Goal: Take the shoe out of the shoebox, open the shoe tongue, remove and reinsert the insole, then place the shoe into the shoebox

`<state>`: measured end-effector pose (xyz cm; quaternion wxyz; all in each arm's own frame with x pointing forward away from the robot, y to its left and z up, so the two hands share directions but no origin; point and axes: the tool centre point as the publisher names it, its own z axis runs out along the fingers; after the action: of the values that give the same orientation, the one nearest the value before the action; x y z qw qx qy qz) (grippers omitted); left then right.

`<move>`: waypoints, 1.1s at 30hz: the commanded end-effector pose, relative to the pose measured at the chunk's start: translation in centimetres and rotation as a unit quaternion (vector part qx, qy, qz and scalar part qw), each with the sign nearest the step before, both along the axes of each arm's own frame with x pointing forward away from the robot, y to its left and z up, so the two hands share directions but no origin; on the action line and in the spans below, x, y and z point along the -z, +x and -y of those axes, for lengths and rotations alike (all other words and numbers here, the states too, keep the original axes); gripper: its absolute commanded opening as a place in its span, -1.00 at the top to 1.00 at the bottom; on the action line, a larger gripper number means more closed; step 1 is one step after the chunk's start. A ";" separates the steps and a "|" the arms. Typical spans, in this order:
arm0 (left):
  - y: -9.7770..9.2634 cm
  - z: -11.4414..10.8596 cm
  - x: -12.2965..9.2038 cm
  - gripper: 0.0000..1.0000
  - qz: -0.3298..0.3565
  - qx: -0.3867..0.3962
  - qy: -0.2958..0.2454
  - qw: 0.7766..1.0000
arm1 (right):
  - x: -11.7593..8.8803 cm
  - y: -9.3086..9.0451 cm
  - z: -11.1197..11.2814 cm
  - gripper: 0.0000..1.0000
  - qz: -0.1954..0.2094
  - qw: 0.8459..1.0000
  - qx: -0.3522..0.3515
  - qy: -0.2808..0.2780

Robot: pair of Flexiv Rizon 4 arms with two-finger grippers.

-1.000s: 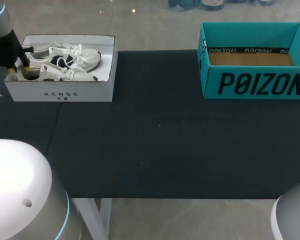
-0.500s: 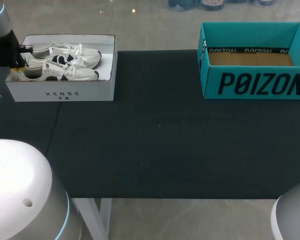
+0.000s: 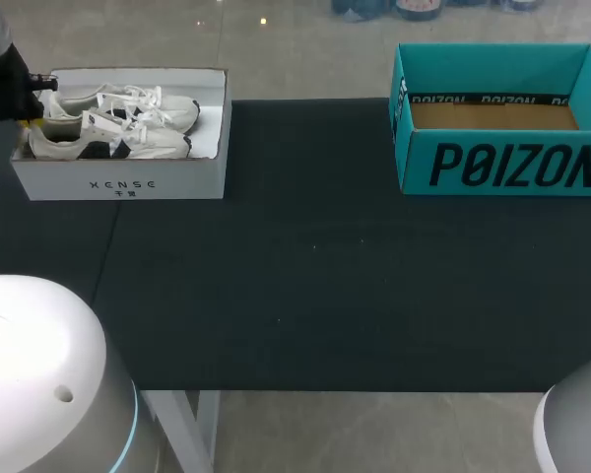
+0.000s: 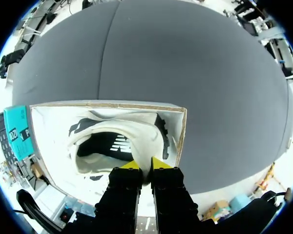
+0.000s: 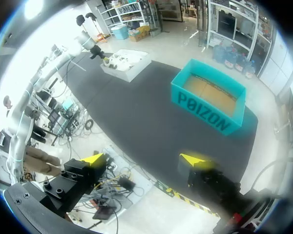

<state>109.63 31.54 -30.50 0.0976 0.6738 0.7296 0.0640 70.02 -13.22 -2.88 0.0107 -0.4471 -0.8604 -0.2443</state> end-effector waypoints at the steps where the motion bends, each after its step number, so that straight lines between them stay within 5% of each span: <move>1: -1.3 0.3 -3.2 1.00 0.022 -0.003 0.001 1.000 | -0.2 0.3 0.0 -1.00 -0.003 1.000 -0.001 -0.001; 12: -0.9 2.4 -14.4 1.00 0.082 -0.011 0.000 0.997 | -0.2 0.3 0.0 -1.00 -0.003 1.000 -0.001 -0.001; 19: -2.6 4.5 -21.3 1.00 0.107 -0.002 0.002 0.994 | -0.2 0.3 0.0 -1.00 -0.003 1.000 -0.001 -0.001; 24: -4.6 6.1 -24.1 1.00 0.128 0.017 -0.002 0.992 | -0.2 0.3 0.0 -1.00 -0.003 1.000 -0.001 -0.001; 33: -8.1 9.6 -25.8 1.00 0.141 0.012 0.001 0.990 | -0.2 0.3 0.0 -1.00 -0.003 1.000 -0.001 -0.001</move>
<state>104.56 22.91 -6.92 0.1949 0.6734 0.6988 0.1421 70.02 -13.23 -2.88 0.0107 -0.4471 -0.8604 -0.2443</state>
